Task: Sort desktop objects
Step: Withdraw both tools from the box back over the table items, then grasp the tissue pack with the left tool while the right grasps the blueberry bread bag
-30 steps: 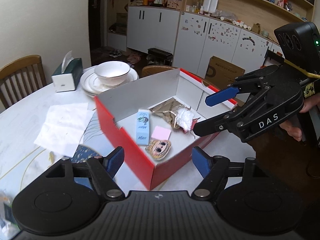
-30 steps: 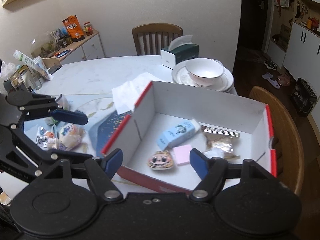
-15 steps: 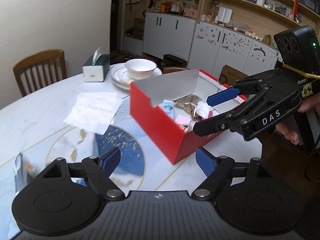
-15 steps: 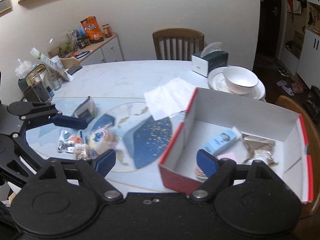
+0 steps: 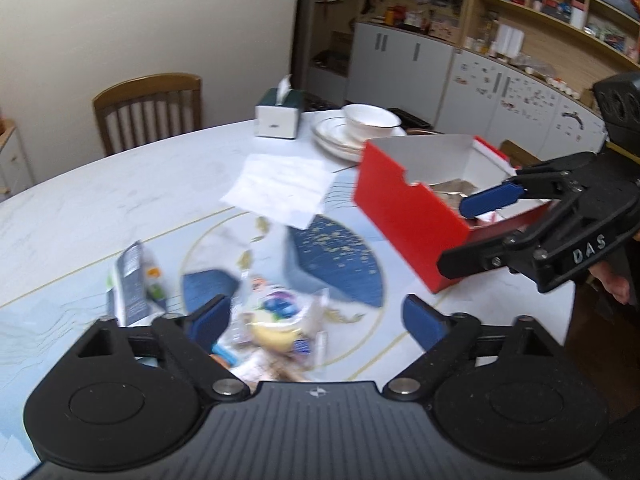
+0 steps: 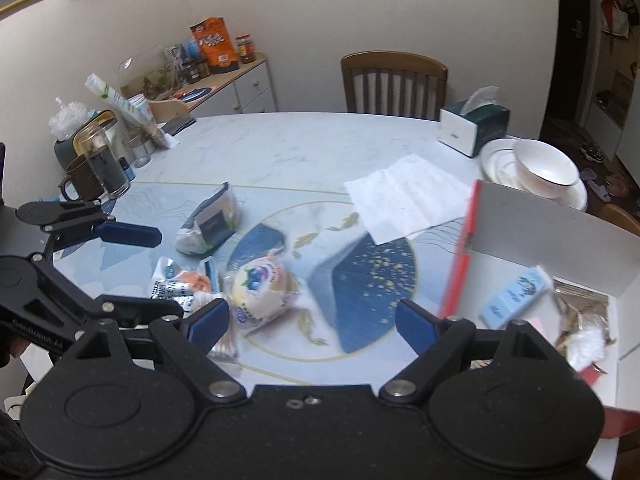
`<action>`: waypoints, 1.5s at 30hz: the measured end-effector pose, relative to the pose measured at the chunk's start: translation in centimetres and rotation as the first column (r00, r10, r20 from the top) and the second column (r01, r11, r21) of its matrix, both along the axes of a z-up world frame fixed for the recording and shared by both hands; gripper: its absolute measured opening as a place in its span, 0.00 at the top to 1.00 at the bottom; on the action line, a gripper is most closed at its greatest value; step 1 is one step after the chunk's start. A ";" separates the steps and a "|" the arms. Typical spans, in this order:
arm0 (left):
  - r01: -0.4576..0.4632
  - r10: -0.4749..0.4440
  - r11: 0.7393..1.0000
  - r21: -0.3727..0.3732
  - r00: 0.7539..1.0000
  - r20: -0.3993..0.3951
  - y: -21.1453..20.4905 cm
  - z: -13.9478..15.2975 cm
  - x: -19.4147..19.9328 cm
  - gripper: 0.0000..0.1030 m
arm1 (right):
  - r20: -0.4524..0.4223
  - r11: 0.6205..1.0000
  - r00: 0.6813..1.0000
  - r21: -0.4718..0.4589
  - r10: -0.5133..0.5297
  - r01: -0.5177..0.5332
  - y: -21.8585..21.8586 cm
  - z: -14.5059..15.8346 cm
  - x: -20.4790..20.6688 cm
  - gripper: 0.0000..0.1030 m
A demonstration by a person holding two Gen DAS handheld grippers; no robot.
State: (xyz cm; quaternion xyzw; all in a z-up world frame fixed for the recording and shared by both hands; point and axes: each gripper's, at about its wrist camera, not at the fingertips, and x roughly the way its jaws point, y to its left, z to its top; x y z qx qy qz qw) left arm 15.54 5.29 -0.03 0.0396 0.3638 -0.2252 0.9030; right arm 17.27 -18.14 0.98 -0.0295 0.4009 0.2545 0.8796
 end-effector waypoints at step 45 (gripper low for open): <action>-0.241 0.301 0.925 0.294 0.937 -0.179 6.8 -9.1 16.2 0.00 | -0.162 0.988 0.985 -0.128 0.059 -0.081 12.2 -10.5 8.6 0.17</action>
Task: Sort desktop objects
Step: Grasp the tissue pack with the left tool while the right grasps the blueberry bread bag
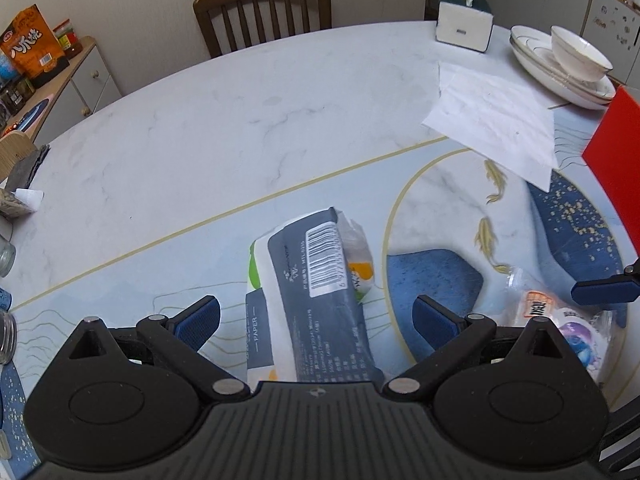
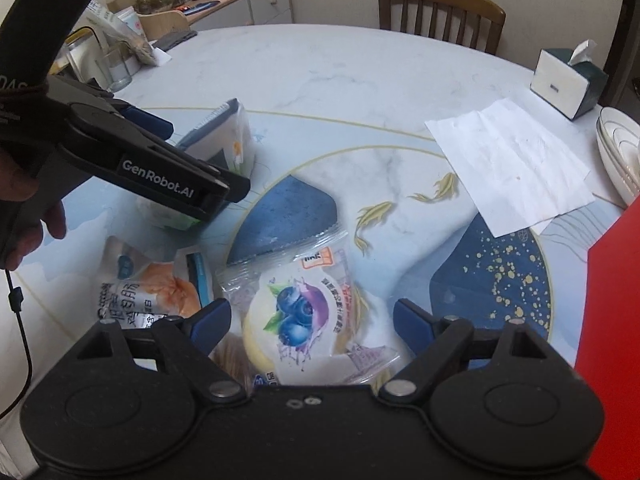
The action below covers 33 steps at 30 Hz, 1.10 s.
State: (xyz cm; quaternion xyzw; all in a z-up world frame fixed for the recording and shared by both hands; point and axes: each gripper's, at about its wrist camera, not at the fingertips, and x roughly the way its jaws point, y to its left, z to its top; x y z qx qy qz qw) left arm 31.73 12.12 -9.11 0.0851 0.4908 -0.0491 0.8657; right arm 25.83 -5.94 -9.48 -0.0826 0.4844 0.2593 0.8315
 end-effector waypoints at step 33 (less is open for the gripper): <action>-0.068 0.067 0.996 -0.058 0.998 -0.006 1.7 0.3 -0.4 0.66 | -0.012 0.999 1.000 -0.042 0.001 -0.001 -1.5 -0.6 0.3 0.47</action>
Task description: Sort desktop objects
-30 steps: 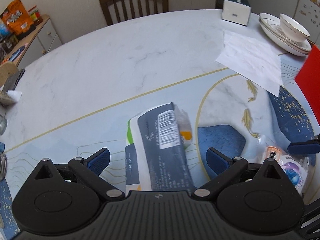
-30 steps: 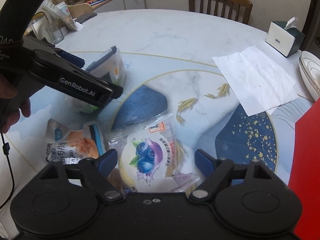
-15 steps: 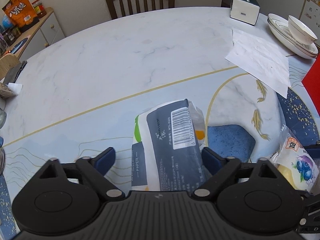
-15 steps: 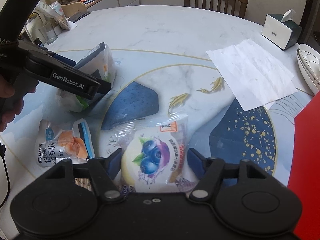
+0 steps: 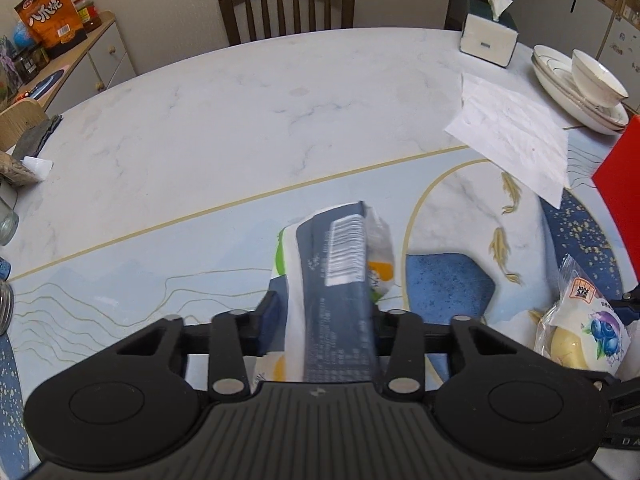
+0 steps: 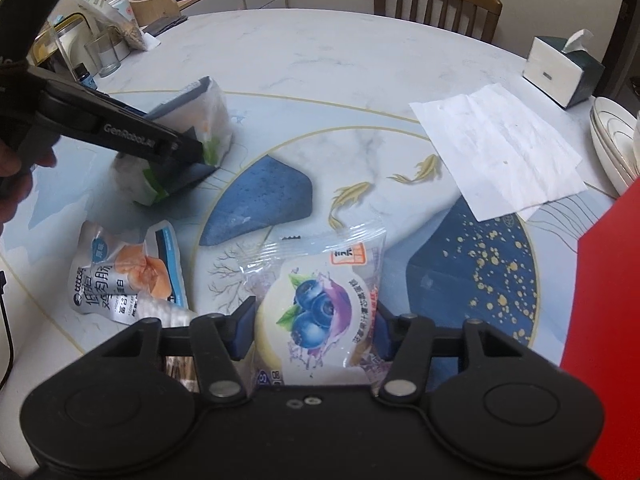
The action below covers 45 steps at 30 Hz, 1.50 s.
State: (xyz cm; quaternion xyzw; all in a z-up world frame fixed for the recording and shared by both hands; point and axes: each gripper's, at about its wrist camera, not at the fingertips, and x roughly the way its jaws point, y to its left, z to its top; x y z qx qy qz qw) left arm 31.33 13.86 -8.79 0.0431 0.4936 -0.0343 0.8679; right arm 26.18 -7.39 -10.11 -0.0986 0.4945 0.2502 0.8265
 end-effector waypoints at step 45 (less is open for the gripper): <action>0.269 -0.231 0.950 -0.156 0.946 0.228 -13.1 11.4 -9.8 0.86 | 0.104 0.976 0.984 0.177 -0.143 0.123 -14.6 11.3 -6.5 0.48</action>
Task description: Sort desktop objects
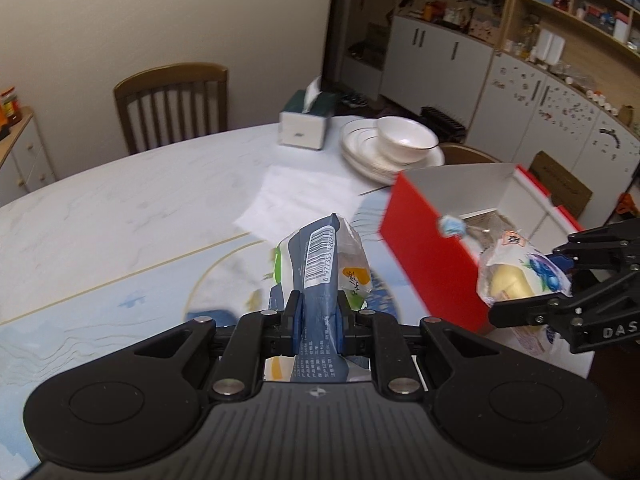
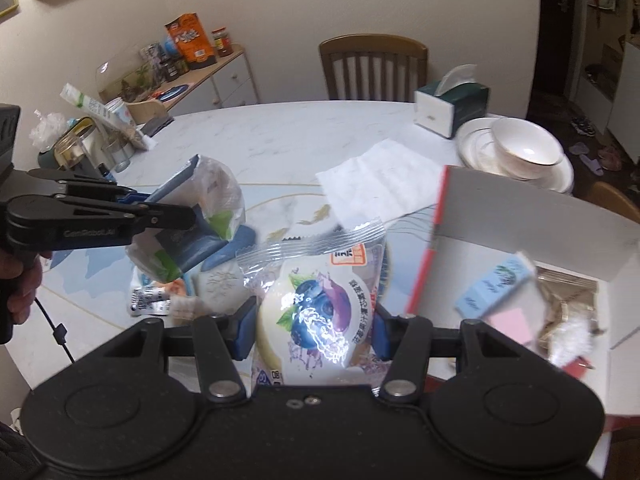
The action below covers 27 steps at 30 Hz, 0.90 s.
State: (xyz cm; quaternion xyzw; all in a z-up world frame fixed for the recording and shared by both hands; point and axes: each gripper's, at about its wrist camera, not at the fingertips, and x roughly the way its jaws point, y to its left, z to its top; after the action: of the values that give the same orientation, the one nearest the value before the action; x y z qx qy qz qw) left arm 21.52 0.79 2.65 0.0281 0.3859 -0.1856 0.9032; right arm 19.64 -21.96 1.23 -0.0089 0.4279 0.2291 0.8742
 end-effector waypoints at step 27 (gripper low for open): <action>0.149 -0.149 0.989 -0.009 0.988 0.040 -14.5 1.4 1.5 0.86 | 0.051 0.989 0.988 -0.025 -0.144 0.145 -14.8 0.8 0.8 0.49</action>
State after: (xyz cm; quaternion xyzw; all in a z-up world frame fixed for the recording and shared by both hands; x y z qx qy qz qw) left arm 23.03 -13.73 4.07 0.0549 0.3638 -0.2543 0.8944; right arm 20.44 -36.72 2.02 0.0040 0.4092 0.1586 0.8985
